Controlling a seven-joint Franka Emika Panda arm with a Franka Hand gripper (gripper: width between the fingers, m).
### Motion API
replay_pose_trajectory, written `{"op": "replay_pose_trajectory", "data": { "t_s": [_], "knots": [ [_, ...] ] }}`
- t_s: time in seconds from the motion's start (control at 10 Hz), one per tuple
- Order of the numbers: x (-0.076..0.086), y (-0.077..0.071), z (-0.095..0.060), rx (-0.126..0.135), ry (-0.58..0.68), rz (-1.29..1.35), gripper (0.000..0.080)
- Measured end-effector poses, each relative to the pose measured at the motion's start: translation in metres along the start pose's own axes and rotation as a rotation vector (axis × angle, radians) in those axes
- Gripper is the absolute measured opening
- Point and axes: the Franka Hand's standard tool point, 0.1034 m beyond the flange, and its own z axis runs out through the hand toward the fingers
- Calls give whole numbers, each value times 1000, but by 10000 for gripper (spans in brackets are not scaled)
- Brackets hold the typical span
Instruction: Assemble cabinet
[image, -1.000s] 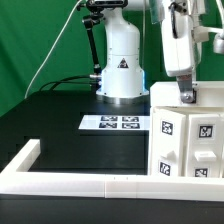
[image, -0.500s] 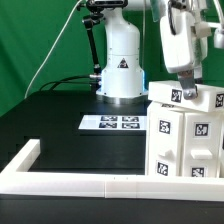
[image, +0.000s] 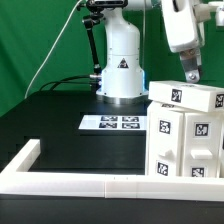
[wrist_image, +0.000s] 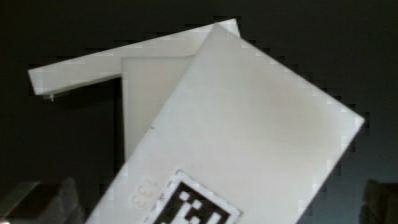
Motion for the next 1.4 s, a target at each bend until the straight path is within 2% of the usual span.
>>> {"op": "replay_pose_trajectory", "data": {
  "t_s": [0.1,0.2,0.3,0.4,0.6,0.7,1.1,1.4],
  "knots": [
    [0,0,1,-7,3,-27,797],
    [-1,-1,4,-42,1,-125,797],
    [-2,-3,5,-41,-3,-280,797],
    [-3,-2,6,-52,-7,-402,797],
    [-3,-6,5,-91,-34,-690,797],
    [-4,-7,4,-107,-46,-743,797],
    [-4,-9,1,-97,-58,-1129,797],
    [-2,-10,1,-107,-55,-1567,797]
  ]
}}
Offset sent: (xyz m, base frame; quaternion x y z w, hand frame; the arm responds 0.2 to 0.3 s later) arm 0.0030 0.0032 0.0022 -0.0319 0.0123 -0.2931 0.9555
